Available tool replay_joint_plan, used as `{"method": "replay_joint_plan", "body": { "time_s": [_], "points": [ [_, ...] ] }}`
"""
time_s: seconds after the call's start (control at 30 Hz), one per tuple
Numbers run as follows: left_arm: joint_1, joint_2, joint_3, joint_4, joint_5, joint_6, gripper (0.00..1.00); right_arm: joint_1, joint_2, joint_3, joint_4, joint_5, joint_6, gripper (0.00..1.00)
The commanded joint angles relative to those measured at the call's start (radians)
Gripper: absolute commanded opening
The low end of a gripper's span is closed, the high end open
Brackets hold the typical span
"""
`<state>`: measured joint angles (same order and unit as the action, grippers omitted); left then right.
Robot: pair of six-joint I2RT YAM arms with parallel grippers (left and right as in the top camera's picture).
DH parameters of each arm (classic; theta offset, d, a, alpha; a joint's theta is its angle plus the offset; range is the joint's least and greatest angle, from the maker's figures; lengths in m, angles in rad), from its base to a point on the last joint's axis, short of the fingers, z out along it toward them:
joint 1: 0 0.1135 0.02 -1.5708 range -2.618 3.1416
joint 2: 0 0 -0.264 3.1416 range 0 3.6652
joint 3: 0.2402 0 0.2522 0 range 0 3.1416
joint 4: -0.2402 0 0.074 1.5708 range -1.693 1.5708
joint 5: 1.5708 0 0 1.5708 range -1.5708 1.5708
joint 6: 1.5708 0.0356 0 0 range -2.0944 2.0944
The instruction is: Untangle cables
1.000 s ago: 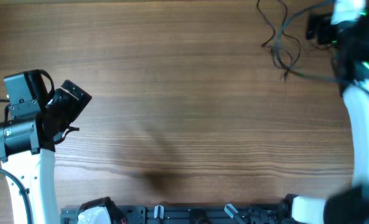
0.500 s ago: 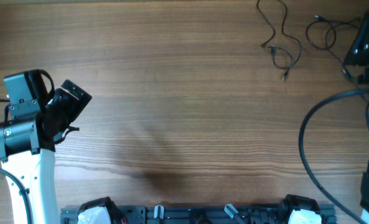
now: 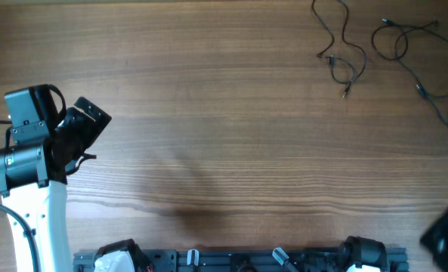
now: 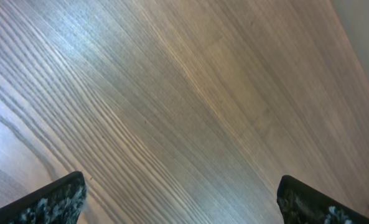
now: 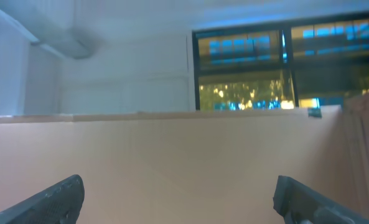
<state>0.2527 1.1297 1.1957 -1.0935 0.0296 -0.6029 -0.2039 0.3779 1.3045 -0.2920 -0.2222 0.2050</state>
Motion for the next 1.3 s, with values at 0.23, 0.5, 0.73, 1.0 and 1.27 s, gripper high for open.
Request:
{"method": "replay_joint_plan", "body": {
  "time_s": [0.23, 0.5, 0.73, 1.0, 1.27],
  "points": [
    [0.005, -0.013, 0.001, 0.004, 0.011, 0.02, 1.0, 0.003, -0.373, -0.165, -0.016, 0.092, 0.004, 1.0],
    [0.005, -0.013, 0.001, 0.003, 0.011, 0.02, 1.0, 0.003, -0.373, -0.168, -0.036, 0.093, 0.003, 1.0],
    [0.005, -0.013, 0.001, 0.003, 0.011, 0.02, 1.0, 0.003, -0.373, -0.168, -0.054, 0.117, 0.004, 1.0],
    [0.005, -0.013, 0.001, 0.004, 0.011, 0.02, 1.0, 0.003, -0.373, -0.173, -0.085, 0.122, 0.005, 1.0],
    [0.005, -0.013, 0.001, 0.003, 0.011, 0.02, 1.0, -0.006, -0.371, -0.443, 0.116, 0.138, 0.008, 1.0]
  ]
}}
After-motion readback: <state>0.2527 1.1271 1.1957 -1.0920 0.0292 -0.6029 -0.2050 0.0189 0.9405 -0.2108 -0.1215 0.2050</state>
